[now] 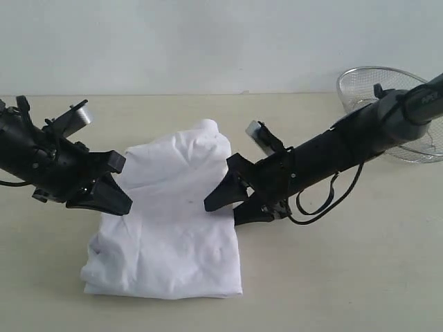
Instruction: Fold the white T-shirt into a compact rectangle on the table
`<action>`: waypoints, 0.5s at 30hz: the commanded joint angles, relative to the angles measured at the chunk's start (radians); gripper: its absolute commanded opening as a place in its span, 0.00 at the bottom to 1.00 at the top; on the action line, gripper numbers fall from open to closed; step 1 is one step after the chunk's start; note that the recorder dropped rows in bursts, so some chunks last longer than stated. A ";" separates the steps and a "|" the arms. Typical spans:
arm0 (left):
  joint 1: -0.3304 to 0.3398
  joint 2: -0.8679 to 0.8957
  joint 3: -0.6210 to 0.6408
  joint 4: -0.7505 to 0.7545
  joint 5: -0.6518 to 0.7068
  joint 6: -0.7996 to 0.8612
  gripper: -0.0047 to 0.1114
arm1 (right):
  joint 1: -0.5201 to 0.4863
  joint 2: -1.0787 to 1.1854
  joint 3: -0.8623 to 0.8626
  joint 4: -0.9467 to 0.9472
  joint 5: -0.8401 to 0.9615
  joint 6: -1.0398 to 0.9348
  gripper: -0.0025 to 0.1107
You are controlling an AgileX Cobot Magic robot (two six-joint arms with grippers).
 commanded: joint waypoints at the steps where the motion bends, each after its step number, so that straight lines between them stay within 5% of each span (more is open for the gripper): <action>1: -0.003 -0.008 -0.003 -0.002 0.004 0.008 0.08 | 0.027 0.043 0.005 0.047 -0.026 -0.046 0.52; 6: -0.003 -0.008 -0.003 0.001 -0.005 0.008 0.08 | 0.032 0.043 0.005 0.092 -0.030 -0.066 0.45; 12: -0.003 -0.008 -0.003 0.001 -0.011 0.008 0.08 | 0.032 0.043 0.005 0.099 -0.039 -0.091 0.04; 15: -0.003 -0.008 -0.003 0.003 -0.009 0.008 0.08 | 0.032 0.043 0.005 0.099 -0.050 -0.109 0.02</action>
